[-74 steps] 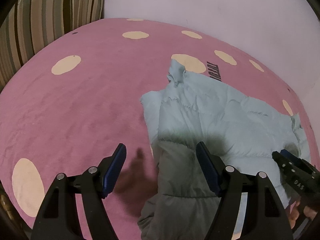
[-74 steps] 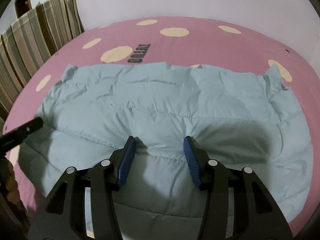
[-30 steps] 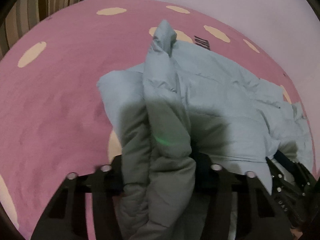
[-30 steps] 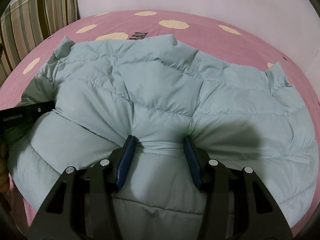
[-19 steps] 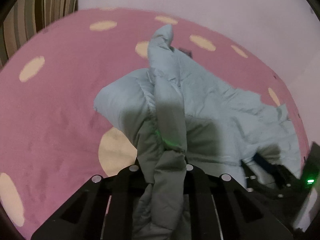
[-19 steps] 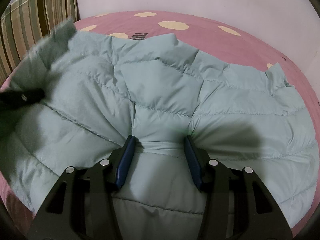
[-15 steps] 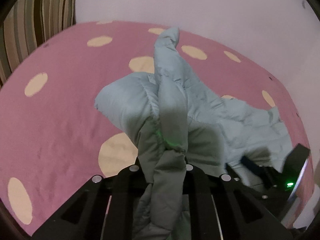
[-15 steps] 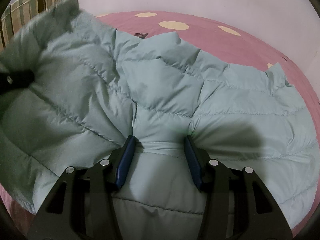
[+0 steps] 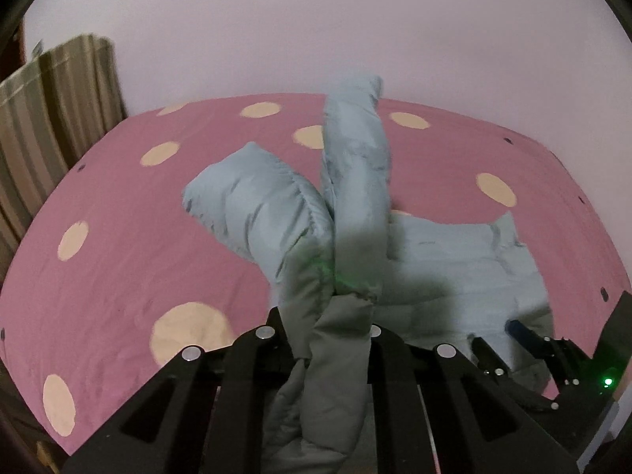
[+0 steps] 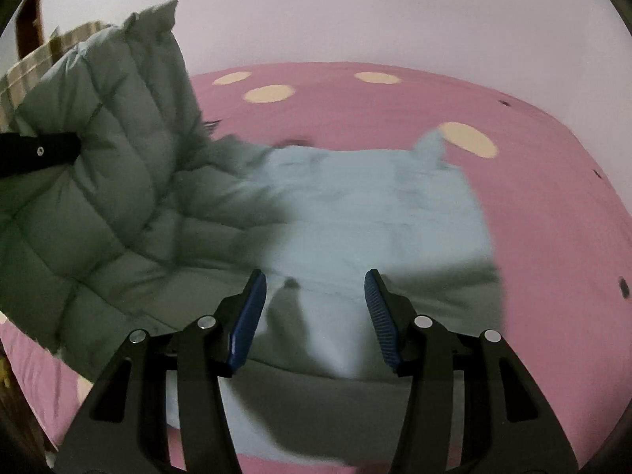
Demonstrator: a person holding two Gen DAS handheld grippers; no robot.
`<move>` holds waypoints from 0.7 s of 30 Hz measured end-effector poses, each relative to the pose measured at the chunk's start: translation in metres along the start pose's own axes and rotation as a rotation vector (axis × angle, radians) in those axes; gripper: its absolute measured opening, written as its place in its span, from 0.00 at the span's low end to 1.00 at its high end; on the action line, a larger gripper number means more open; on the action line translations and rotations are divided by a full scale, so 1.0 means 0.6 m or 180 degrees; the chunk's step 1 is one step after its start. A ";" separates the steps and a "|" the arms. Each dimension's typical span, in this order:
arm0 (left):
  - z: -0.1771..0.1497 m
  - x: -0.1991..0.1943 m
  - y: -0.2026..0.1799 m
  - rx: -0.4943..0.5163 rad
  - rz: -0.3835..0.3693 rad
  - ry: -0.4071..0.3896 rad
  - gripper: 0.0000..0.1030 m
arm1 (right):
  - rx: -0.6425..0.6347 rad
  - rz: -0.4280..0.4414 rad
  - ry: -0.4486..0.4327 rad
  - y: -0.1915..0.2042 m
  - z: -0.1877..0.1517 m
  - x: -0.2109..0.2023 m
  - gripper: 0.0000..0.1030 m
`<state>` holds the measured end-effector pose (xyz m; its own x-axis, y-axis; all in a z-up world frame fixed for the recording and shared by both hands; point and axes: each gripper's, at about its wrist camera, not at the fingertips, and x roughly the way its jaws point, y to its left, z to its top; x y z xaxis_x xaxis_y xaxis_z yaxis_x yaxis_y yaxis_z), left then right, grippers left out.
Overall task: Fold large clothes
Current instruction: 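Lift the jacket with both tools and fold it over onto itself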
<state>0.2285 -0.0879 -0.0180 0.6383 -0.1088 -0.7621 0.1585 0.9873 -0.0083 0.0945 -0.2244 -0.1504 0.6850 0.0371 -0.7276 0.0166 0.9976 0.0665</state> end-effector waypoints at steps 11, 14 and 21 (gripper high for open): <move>-0.029 0.063 -0.169 0.0497 -0.0043 0.0202 0.10 | 0.0374 -0.0206 -0.0031 -0.151 -0.041 -0.039 0.63; -0.048 0.086 -0.202 0.0588 -0.0031 0.0282 0.11 | 0.0461 -0.0260 -0.0027 -0.180 -0.052 -0.044 0.63; -0.085 0.127 -0.263 0.0825 0.0075 0.0308 0.11 | 0.0631 -0.0368 0.0024 -0.234 -0.072 -0.041 0.63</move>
<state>0.2136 -0.2459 -0.1077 0.5712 -0.0623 -0.8185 0.3398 0.9256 0.1666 0.0438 -0.3629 -0.1715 0.6648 -0.0755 -0.7432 0.2379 0.9645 0.1148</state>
